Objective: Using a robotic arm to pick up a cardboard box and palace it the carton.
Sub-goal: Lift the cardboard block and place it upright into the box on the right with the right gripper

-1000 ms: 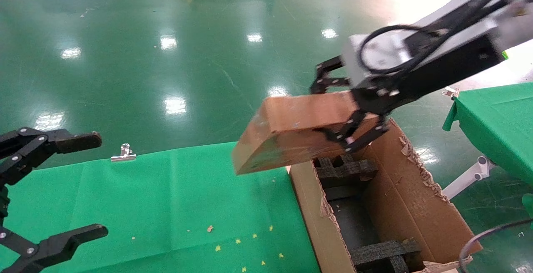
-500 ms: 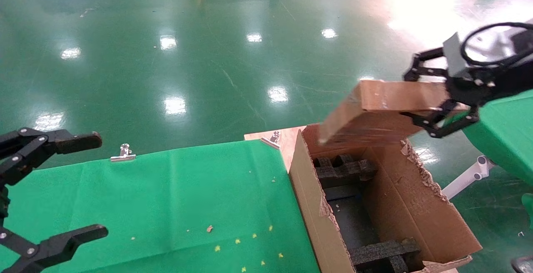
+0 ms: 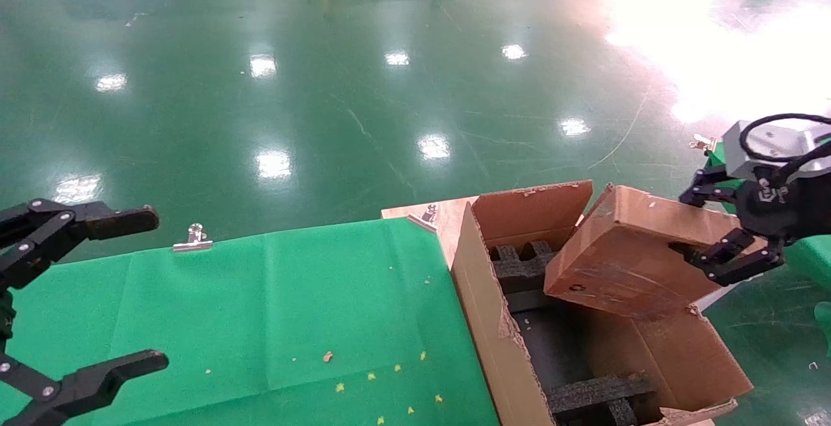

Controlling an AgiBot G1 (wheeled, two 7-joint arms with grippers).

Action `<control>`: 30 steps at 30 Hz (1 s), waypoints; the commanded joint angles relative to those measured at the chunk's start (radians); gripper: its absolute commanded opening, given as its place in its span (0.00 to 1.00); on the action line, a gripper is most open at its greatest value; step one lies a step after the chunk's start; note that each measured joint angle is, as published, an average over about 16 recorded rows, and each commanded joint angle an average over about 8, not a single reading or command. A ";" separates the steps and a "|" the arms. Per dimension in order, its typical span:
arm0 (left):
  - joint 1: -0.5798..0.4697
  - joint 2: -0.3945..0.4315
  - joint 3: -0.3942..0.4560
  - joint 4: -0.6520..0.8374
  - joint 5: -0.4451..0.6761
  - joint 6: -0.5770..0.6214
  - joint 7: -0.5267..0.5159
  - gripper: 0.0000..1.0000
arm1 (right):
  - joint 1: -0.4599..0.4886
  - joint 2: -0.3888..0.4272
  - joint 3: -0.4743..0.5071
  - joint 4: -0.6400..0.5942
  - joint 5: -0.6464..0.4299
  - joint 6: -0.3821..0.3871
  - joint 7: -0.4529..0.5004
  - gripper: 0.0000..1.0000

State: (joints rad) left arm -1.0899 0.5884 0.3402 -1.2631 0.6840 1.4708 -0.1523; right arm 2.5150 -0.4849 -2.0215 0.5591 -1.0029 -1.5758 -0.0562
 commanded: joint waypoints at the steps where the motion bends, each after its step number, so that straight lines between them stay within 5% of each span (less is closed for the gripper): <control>1: 0.000 0.000 0.000 0.000 0.000 0.000 0.000 1.00 | -0.008 0.004 -0.017 -0.026 0.012 0.008 0.033 0.00; 17: 0.000 0.000 0.000 0.000 0.000 0.000 0.000 1.00 | -0.088 0.115 -0.025 -0.035 0.111 0.066 0.268 0.00; 30: 0.000 0.000 0.000 0.000 -0.001 0.000 0.000 1.00 | -0.110 0.161 -0.025 0.016 0.140 0.107 0.304 0.00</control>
State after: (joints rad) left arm -1.0898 0.5882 0.3403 -1.2629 0.6834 1.4706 -0.1521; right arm 2.4069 -0.3281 -2.0458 0.5696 -0.8648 -1.4732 0.2464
